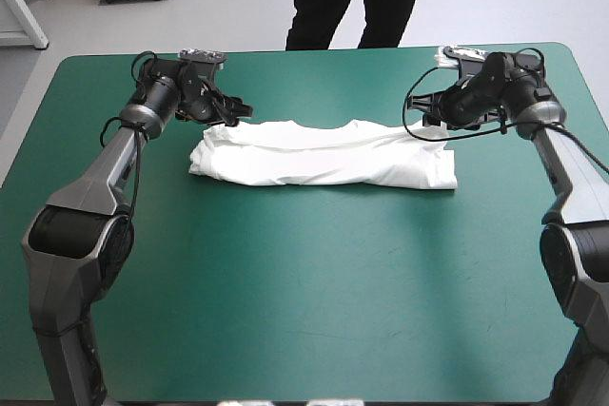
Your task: Fold the cloth
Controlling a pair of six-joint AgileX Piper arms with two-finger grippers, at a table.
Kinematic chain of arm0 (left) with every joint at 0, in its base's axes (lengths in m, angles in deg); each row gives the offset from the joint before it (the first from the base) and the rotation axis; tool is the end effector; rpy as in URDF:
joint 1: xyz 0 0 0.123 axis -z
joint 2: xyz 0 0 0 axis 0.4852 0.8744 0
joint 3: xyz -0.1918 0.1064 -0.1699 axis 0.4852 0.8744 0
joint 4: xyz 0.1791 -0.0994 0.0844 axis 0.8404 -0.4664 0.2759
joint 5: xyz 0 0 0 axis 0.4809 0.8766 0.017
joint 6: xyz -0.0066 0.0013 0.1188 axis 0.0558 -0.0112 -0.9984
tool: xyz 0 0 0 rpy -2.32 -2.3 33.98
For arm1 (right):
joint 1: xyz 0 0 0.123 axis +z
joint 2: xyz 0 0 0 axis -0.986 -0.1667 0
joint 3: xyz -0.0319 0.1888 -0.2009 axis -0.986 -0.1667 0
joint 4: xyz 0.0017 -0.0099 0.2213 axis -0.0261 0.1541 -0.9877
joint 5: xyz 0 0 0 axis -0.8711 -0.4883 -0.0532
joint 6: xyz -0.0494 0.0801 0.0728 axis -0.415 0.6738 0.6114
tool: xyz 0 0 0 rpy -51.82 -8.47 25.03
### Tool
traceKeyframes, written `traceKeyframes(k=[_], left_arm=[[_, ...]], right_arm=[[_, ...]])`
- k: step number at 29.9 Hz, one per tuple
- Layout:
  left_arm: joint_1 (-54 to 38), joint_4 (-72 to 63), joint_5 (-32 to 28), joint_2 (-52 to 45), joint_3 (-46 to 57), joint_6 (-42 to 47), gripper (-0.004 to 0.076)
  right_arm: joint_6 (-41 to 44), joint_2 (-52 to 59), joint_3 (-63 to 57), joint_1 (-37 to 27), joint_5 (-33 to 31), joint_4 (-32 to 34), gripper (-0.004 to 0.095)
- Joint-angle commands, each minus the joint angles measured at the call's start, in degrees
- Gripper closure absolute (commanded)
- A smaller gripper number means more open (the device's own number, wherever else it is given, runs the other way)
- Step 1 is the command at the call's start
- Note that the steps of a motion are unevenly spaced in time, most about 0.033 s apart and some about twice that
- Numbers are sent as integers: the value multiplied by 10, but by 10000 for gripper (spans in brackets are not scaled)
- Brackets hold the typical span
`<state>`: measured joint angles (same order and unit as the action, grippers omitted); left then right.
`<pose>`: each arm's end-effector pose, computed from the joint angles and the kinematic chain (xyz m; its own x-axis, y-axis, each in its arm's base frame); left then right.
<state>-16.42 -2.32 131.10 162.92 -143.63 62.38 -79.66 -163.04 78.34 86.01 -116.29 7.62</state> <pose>0.4340 -0.0994 0.2617 -0.8226 0.1761 -0.5406 0.2217 0.9749 -0.0197 0.4027 0.0605 0.2814 -0.8697 0.0947 -0.4844 -0.0292 0.9698 0.2421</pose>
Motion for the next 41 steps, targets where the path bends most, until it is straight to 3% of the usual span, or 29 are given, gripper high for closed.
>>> traceKeyframes(k=[1, 2, 6, 20, 30, 38, 41], left_arm=[[0, -53, -18, -60, -27, -1, 330], [1, -71, -20, -63, -27, -6, 384], [19, -140, -24, -72, -27, -51, 727], [159, -150, -113, -37, -27, -98, 733], [188, -165, -113, 34, -27, -98, 733], [194, -172, -95, 75, -27, -98, 733], [194, -171, -85, 79, -27, -98, 733]], right_arm=[[-7, 57, 20, -5, 2, 8, 439], [-7, 61, 20, -5, 1, 9, 439], [-7, 70, 20, -5, -1, 18, 439], [-2, 71, 20, -5, -23, 18, 444], [-1, 71, 20, -32, -25, 8, 467], [-24, 70, 19, -74, -44, -42, 463], [-51, 69, 10, -91, -52, -68, 415]])
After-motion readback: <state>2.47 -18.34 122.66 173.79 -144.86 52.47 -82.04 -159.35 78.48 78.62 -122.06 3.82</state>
